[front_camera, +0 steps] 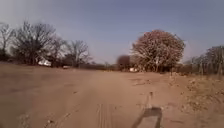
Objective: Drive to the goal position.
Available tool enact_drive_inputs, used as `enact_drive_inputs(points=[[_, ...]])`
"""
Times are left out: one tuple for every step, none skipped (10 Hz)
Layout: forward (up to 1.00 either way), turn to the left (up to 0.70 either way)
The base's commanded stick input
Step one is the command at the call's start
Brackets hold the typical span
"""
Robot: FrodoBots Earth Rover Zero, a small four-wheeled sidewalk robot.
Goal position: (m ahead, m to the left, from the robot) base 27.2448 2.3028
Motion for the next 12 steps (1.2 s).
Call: enact_drive_inputs(points=[[0.7,0.0],[0.7,0.0],[0.7,0.0],[0.7,0.0],[0.7,0.0],[0.7,0.0],[0.7,0.0],[0.7,0.0],[0.7,0.0],[0.7,0.0],[0.7,0.0],[0.7,0.0]])
